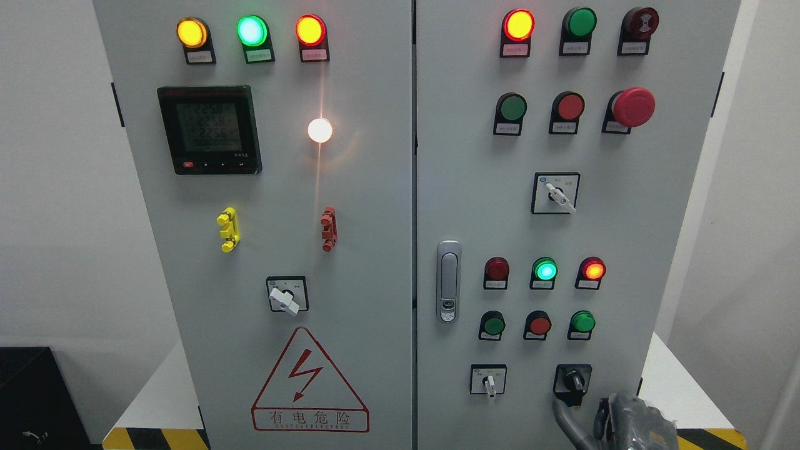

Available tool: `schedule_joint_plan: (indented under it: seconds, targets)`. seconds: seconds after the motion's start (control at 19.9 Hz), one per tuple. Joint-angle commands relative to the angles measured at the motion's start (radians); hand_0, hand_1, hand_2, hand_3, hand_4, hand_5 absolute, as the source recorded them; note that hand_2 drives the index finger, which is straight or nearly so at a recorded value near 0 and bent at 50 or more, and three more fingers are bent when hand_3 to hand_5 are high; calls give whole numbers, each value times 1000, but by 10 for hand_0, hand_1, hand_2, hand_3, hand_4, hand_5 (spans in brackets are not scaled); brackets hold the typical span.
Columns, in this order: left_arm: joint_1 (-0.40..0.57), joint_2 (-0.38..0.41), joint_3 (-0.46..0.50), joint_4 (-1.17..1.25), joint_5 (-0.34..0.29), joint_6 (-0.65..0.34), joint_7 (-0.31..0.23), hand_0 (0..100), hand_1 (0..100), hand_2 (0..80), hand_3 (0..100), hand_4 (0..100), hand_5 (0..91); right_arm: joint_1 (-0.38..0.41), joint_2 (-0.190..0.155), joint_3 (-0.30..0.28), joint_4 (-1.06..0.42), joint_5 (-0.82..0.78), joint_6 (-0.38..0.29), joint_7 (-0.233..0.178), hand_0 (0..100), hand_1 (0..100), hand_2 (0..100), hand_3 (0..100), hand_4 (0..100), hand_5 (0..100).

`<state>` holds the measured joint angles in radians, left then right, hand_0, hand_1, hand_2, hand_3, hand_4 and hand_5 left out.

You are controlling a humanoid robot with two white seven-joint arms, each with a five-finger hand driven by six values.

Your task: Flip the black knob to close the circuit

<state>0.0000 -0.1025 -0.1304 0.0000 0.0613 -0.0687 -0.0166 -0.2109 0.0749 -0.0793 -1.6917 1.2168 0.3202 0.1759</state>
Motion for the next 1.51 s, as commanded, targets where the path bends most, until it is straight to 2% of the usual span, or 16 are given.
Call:
schedule_joint_plan:
  seconds: [0.0, 0.1, 0.25, 0.45, 0.55, 0.6, 0.65, 0.7, 0.75, 0.8, 0.9, 0.95, 1.1, 1.2, 1.36, 1.46]
  targets:
    - [21, 0, 0, -23, 0, 0, 0, 120, 556, 0, 0, 0, 0, 25, 3, 16, -61, -3, -3, -4, 0, 0, 815, 989, 882, 951]
    - [21, 0, 0, -23, 0, 0, 0, 120, 556, 0, 0, 0, 0, 42, 12, 13, -91, -45, -3, -4, 0, 0, 796, 974, 878, 945]
    - [21, 0, 0, -23, 0, 0, 0, 120, 556, 0, 0, 0, 0, 94, 16, 12, -158, -224, 0, -7, 0, 0, 702, 951, 849, 894]
    - [21, 0, 0, -23, 0, 0, 0, 120, 556, 0, 0, 0, 0, 175, 40, -4, -216, -393, -3, -88, 0, 0, 571, 852, 786, 751]
    - [21, 0, 0, -23, 0, 0, 0, 120, 556, 0, 0, 0, 0, 208, 54, -19, -247, -485, -21, -110, 0, 0, 525, 809, 747, 696]
    - [21, 1, 0, -23, 0, 0, 0, 120, 556, 0, 0, 0, 0, 223, 54, -23, -258, -549, -42, -130, 0, 0, 493, 773, 708, 645]
    - [21, 0, 0, -23, 0, 0, 0, 120, 556, 0, 0, 0, 0, 241, 54, -25, -259, -604, -71, -159, 0, 0, 446, 704, 630, 549]
    - [21, 0, 0, -23, 0, 0, 0, 120, 556, 0, 0, 0, 0, 260, 54, -28, -260, -643, -108, -182, 0, 0, 430, 685, 612, 521]
    - [21, 0, 0, -23, 0, 0, 0, 120, 556, 0, 0, 0, 0, 277, 52, -37, -260, -673, -150, -191, 0, 0, 396, 632, 545, 427]
    - [21, 0, 0, -23, 0, 0, 0, 120, 556, 0, 0, 0, 0, 294, 52, -49, -258, -715, -188, -191, 0, 0, 344, 546, 454, 344]
    - [21, 0, 0, -23, 0, 0, 0, 120, 556, 0, 0, 0, 0, 323, 51, -51, -263, -843, -228, -194, 0, 0, 300, 482, 401, 311]
    - [21, 0, 0, -23, 0, 0, 0, 120, 556, 0, 0, 0, 0, 340, 49, -51, -272, -915, -230, -194, 0, 0, 252, 422, 354, 285]
    - [21, 0, 0, -23, 0, 0, 0, 120, 556, 0, 0, 0, 0, 380, 48, -51, -302, -1107, -233, -194, 0, 0, 186, 340, 303, 259]
    - [21, 0, 0, -23, 0, 0, 0, 120, 556, 0, 0, 0, 0, 396, 48, -53, -310, -1209, -250, -194, 0, 0, 132, 287, 245, 204]
    - [21, 0, 0, -23, 0, 0, 0, 120, 556, 0, 0, 0, 0, 433, 46, -53, -310, -1302, -309, -177, 0, 0, 102, 247, 201, 123]
    - [21, 0, 0, -23, 0, 0, 0, 120, 556, 0, 0, 0, 0, 446, 46, -48, -307, -1330, -334, -130, 0, 0, 63, 196, 139, 33]
